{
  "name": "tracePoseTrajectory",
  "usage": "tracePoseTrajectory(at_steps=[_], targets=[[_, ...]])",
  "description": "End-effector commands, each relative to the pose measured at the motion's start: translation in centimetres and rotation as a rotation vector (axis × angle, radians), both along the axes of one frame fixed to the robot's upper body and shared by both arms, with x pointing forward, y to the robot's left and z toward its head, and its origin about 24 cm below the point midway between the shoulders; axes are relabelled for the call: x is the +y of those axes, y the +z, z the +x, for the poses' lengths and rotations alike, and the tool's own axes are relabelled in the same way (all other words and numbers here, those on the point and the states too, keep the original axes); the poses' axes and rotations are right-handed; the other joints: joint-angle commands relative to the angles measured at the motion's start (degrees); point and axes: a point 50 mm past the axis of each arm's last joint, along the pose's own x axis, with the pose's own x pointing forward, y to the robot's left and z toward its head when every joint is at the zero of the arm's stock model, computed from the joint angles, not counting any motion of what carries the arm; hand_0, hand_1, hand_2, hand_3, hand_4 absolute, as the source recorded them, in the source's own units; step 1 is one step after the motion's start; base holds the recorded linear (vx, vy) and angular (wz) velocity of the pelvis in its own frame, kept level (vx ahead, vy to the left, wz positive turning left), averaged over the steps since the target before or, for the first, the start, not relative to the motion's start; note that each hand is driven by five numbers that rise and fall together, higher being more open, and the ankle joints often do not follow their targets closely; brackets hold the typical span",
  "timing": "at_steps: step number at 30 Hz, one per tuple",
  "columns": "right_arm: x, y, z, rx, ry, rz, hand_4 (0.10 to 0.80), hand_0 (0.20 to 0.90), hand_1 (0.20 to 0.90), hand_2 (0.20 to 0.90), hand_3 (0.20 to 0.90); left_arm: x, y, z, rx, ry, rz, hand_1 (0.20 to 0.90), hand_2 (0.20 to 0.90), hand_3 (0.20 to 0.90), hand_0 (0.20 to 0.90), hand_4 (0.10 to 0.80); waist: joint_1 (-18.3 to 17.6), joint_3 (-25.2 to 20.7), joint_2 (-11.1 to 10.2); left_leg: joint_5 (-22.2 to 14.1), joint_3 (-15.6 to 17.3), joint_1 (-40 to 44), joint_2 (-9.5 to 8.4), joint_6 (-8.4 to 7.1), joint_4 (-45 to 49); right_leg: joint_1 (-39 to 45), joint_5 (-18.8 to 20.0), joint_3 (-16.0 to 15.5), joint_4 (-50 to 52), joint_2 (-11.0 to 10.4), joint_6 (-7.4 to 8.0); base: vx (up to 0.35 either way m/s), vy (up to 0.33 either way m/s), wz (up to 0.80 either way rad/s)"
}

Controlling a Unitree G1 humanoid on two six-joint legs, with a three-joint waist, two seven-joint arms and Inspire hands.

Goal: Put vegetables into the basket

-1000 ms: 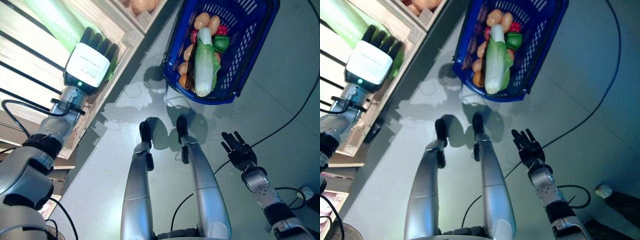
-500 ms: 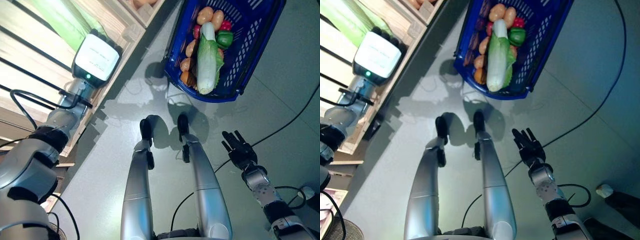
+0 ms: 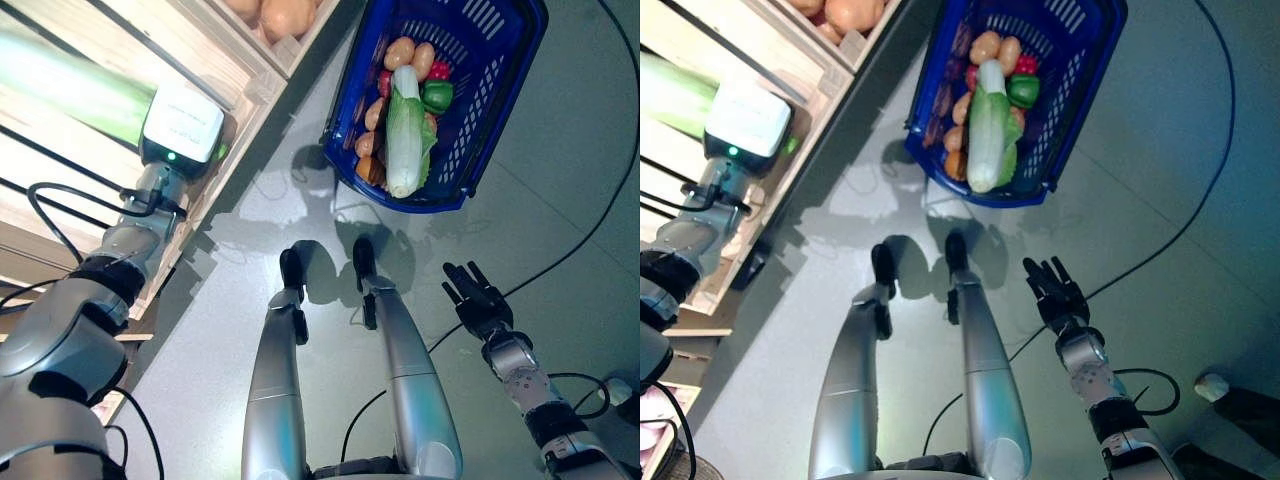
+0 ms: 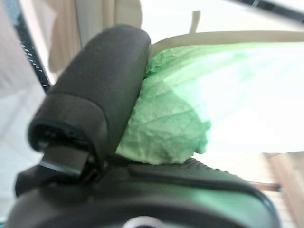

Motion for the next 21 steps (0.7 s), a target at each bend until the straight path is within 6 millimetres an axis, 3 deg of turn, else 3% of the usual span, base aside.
tracePoseTrajectory(at_steps=[1,13,14,21], targets=[[-1.5,0.1,-2.1,-0.059,-0.036,-0.019,0.800,0.900,0.900,0.900,0.900,2.2,4.2,-1.2,-0.221,0.007,-0.116,0.300,0.300,0.300,0.300,0.400,0.31,-0.10,1.06,1.20,0.92,4.22,-0.66,1.78,-4.02,7.33,5.39,-1.32,-8.52,-0.37,1.04,-0.017,-0.061,0.01],[-0.3,-1.1,-3.5,-0.026,-0.059,-0.027,0.800,0.900,0.900,0.900,0.900,1.9,1.3,-3.4,-0.304,-0.214,-0.422,0.300,0.300,0.300,0.300,0.400,3.14,-0.21,1.95,4.45,-0.75,20.33,-2.15,0.12,-13.56,25.50,4.39,-4.54,-16.63,-1.89,0.47,-0.022,-0.072,0.06],[-0.2,-1.5,-4.0,-0.011,-0.066,-0.031,0.800,0.900,0.900,0.900,0.900,1.7,0.4,-4.2,-0.330,-0.258,-0.538,0.300,0.300,0.300,0.300,0.400,3.97,-1.57,2.09,4.89,-0.93,23.17,-2.45,-0.08,-15.67,28.79,4.23,-5.47,-18.70,-2.44,0.48,0.015,-0.067,0.00],[0.0,-2.1,-5.2,-0.004,-0.092,-0.060,0.800,0.900,0.900,0.900,0.900,1.1,-2.4,-7.1,-0.418,-0.403,-0.918,0.300,0.300,0.300,0.300,0.400,6.36,-4.90,2.33,5.35,-2.25,28.96,-2.80,-0.11,-19.65,35.57,3.39,-7.51,-22.29,-2.78,0.22,-0.035,-0.070,0.09]])
